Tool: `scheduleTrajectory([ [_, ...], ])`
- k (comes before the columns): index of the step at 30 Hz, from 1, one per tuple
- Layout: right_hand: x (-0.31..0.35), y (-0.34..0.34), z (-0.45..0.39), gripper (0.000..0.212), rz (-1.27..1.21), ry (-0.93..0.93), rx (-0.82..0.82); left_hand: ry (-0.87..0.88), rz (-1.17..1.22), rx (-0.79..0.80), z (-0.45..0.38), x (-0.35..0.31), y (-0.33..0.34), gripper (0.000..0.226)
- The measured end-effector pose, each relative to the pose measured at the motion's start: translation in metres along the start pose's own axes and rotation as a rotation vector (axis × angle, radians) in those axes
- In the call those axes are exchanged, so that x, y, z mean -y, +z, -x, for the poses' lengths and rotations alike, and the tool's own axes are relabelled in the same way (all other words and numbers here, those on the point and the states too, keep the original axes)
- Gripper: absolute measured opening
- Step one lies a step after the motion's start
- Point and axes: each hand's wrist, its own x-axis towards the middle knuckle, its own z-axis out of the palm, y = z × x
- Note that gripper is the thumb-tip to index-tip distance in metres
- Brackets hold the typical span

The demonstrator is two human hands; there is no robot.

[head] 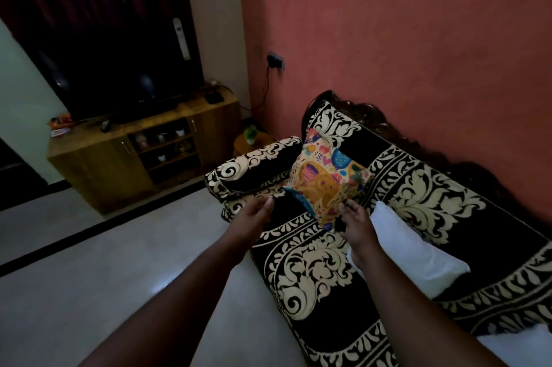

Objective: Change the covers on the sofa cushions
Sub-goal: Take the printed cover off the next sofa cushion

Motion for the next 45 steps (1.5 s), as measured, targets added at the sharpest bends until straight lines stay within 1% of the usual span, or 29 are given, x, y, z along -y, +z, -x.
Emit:
scheduleTrajectory([
  [3, 0.021, 0.033, -0.05, 0.051, 0.014, -0.044, -0.006, -0.007, 0.01, 0.035, -0.057, -0.029, -0.013, 0.026],
  [5, 0.03, 0.049, -0.078, 0.05, 0.029, -0.062, 0.004, -0.015, -0.009, 0.076, -0.089, -0.038, -0.022, 0.026],
  [7, 0.034, 0.061, -0.11, 0.048, 0.055, -0.043, -0.021, -0.032, -0.054, 0.102, -0.129, -0.042, -0.033, 0.026],
  [10, 0.027, 0.07, -0.144, 0.044, 0.09, 0.006, -0.097, -0.105, -0.005, 0.11, -0.189, -0.037, -0.049, 0.025],
  [13, 0.014, 0.083, -0.176, 0.051, 0.168, 0.123, -0.262, -0.221, 0.111, 0.117, -0.253, -0.036, -0.066, 0.034],
  [15, 0.013, 0.091, -0.184, 0.054, 0.196, 0.2, -0.339, -0.238, 0.084, 0.159, -0.282, -0.038, -0.066, 0.037],
  [16, 0.016, 0.097, -0.193, 0.054, 0.189, 0.217, -0.364, -0.234, 0.063, 0.204, -0.3, -0.044, -0.066, 0.035],
  [19, 0.026, 0.103, -0.22, 0.051, 0.154, 0.199, -0.411, -0.256, 0.013, 0.294, -0.347, -0.059, -0.052, 0.032],
  [23, 0.03, 0.084, -0.27, 0.047, 0.181, 0.183, -0.418, -0.267, -0.039, 0.38, -0.405, -0.071, -0.026, 0.023],
  [27, 0.017, 0.044, -0.339, 0.043, 0.236, 0.205, -0.502, -0.271, -0.104, 0.372, -0.462, -0.058, -0.003, 0.024],
  [31, -0.024, -0.007, -0.418, 0.068, 0.357, 0.31, -0.555, -0.346, -0.178, 0.332, -0.511, -0.023, 0.013, 0.021],
  [34, -0.055, -0.032, -0.465, 0.073, 0.35, 0.393, -0.627, -0.389, -0.224, 0.307, -0.531, -0.001, 0.015, 0.016],
  [37, -0.083, -0.047, -0.499, 0.066, 0.263, 0.398, -0.655, -0.413, -0.243, 0.255, -0.541, 0.011, 0.013, 0.017],
  [40, -0.126, -0.057, -0.522, 0.069, 0.206, 0.396, -0.709, -0.433, -0.258, 0.242, -0.547, 0.02, 0.008, 0.019],
  [41, -0.135, -0.057, -0.526, 0.06, 0.168, 0.367, -0.733, -0.43, -0.272, 0.242, -0.549, 0.02, 0.009, 0.018],
  [43, -0.102, -0.032, -0.511, 0.037, 0.163, 0.327, -0.756, -0.422, -0.301, 0.251, -0.552, 0.022, 0.006, 0.018],
  [45, -0.077, -0.004, -0.496, 0.024, 0.183, 0.274, -0.724, -0.393, -0.315, 0.273, -0.555, 0.022, 0.001, 0.022],
])
